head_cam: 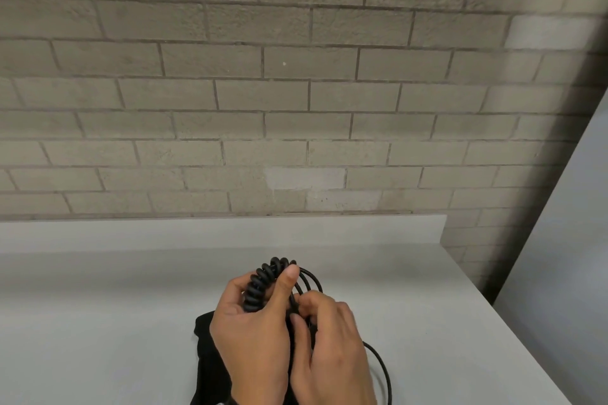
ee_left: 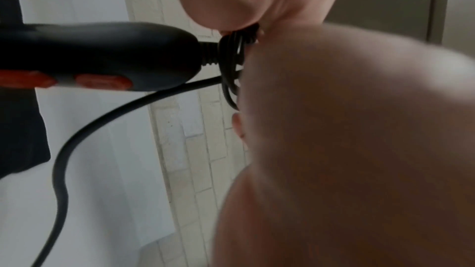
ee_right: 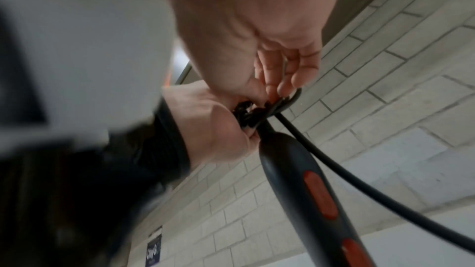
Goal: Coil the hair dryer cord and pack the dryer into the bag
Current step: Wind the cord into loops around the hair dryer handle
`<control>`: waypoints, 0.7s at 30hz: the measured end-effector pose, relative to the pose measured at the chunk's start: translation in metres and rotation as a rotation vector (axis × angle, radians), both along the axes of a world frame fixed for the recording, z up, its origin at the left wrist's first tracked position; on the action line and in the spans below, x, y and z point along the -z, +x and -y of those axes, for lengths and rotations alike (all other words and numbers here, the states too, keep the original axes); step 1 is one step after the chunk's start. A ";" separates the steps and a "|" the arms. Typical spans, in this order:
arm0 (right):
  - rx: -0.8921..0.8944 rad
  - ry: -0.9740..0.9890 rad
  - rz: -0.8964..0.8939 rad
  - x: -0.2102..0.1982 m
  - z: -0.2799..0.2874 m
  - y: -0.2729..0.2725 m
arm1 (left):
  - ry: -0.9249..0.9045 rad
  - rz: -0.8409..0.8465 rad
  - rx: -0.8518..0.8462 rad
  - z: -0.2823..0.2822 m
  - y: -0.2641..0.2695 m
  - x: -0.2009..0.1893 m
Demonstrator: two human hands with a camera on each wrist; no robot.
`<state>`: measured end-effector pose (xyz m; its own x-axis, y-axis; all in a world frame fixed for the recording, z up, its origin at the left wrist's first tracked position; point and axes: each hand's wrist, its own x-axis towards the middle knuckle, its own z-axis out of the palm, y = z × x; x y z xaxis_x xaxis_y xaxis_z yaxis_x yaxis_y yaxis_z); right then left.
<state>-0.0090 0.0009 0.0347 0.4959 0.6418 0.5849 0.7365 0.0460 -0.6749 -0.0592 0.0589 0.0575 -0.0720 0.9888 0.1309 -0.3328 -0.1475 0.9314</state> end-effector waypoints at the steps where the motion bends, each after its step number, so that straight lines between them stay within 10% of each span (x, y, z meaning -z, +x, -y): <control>1: -0.038 -0.064 -0.085 -0.003 0.002 0.002 | 0.018 -0.006 0.007 0.000 -0.001 -0.001; 14: -0.833 -0.321 -1.337 -0.081 0.025 0.075 | 0.366 -0.216 0.270 -0.013 -0.011 -0.006; 21: -0.943 -0.354 -1.556 -0.075 0.019 0.081 | 0.326 -0.298 0.722 -0.034 -0.028 -0.013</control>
